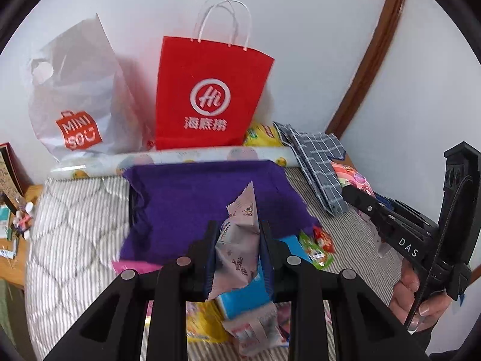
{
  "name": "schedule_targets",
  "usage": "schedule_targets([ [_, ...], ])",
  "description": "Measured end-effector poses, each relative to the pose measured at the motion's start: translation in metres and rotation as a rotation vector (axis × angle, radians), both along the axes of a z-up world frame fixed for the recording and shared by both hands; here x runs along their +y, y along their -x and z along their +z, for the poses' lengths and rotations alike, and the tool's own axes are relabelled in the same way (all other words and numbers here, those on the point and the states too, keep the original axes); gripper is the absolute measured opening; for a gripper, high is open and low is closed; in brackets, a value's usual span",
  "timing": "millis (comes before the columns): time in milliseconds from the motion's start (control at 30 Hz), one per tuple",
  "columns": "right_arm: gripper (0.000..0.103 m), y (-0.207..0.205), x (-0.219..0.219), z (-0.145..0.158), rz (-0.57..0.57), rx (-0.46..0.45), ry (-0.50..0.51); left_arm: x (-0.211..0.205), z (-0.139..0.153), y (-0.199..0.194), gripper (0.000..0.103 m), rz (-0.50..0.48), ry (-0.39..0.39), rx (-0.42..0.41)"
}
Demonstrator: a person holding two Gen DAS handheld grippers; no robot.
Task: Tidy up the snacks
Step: 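Carry the candy packet and snack stick with both grippers toward the purple towel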
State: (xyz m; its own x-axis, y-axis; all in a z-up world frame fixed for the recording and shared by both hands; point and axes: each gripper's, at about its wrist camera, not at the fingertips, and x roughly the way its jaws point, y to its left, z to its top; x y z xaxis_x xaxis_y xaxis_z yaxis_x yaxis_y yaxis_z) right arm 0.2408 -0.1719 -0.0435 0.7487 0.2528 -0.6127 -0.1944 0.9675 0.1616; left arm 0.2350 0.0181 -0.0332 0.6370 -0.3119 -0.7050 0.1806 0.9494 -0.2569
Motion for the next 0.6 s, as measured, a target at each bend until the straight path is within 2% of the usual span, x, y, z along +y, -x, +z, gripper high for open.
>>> schedule_targets([
  [200,0.022,-0.037,0.001,-0.002,0.007,-0.008,-0.01,0.013,0.0,-0.034,0.025,0.032,-0.031,-0.002],
  [367,0.022,-0.07,-0.005,-0.014,0.0,0.016,-0.006,0.024,-0.008,-0.063,0.025,0.057,-0.026,0.006],
  [600,0.022,-0.108,-0.016,-0.042,0.017,0.052,-0.006,0.034,-0.031,-0.11,0.025,0.065,-0.039,0.038],
])
